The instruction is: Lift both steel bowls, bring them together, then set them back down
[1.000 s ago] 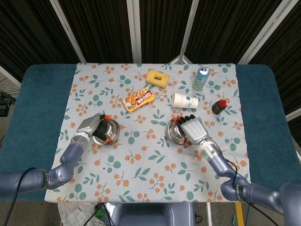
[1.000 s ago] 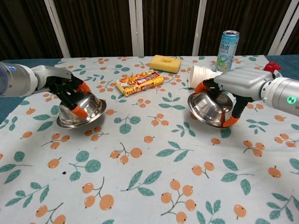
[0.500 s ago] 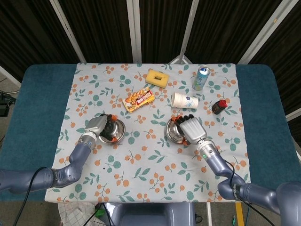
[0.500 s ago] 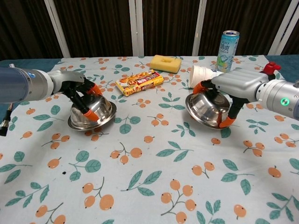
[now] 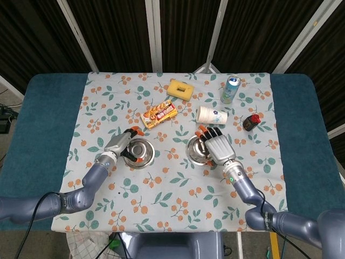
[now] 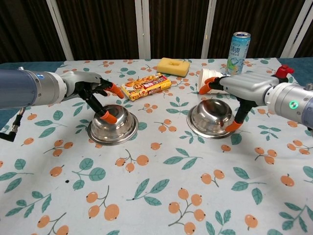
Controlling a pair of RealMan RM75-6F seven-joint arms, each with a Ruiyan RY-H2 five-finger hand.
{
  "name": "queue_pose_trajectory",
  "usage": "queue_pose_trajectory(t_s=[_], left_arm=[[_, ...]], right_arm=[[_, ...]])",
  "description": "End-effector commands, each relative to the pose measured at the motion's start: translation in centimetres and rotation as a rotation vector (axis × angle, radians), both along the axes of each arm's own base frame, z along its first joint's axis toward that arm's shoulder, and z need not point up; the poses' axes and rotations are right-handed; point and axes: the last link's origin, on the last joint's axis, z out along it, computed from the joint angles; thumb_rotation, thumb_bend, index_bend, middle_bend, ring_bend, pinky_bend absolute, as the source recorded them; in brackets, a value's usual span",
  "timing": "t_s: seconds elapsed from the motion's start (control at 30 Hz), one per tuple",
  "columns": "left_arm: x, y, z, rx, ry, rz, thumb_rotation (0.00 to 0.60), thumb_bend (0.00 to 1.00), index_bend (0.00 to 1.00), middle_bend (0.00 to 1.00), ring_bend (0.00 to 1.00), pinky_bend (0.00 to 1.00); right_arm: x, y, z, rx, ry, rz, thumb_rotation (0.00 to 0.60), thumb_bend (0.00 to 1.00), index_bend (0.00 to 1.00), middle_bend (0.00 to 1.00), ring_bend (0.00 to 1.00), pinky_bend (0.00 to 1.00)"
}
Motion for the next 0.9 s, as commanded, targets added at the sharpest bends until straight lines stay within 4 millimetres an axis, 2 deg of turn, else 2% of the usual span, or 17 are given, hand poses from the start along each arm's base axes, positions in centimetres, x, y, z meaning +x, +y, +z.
queue_pose_trajectory(t_s=[0.03,0.3,0.4,0.53,0.67,0.83,0.9], left_arm=[[-0.4,-0.1,0.3,-0.013,0.0,-0.001,0.6,0.0,0.2,0.0,0.0,0.23],[-0.7,-0.1,1.6,0.005,0.001,-0.01,0.6,0.0,0.2,0.0,0.0,0.23],[-1.0,0.0,3.1,0.052,0.02,-0.037,0.6,0.0,0.2,0.0,0.0,0.23],[-2.3,-0.5,6.4,0.152,0.092,-0.085,0.6,0.0,0.2,0.0,0.0,0.23],[-4.3,-2.2,10.2,0.259,0.218,-0.157,0.6,0.0,0.2,0.0,0.0,0.23],[-6.9,-5.8,14.4,0.401,0.359,-0.239,0.6,0.0,0.2,0.0,0.0,0.23],[-8.1,-7.3,15.7,0.437,0.405,-0.247,0.6,0.0,0.2,0.0,0.0,0.23]], right_arm=[[0.0,0.1,0.0,0.005,-0.007,-0.016,0.6,0.02,0.16,0.0,0.08,0.09],[0.1,0.1,1.0,-0.022,-0.009,-0.027,0.6,0.02,0.12,0.0,0.08,0.09],[-0.1,-0.6,2.5,-0.08,-0.046,-0.047,0.6,0.02,0.12,0.0,0.08,0.09],[-1.6,-1.9,5.9,-0.182,-0.141,-0.112,0.6,0.02,0.12,0.0,0.08,0.09],[-3.7,-2.2,9.7,-0.27,-0.211,-0.145,0.6,0.02,0.14,0.0,0.08,0.09],[-6.5,-0.4,13.5,-0.313,-0.297,-0.156,0.6,0.02,0.19,0.0,0.09,0.09],[-7.5,0.5,14.3,-0.309,-0.291,-0.148,0.6,0.02,0.2,0.0,0.09,0.09]])
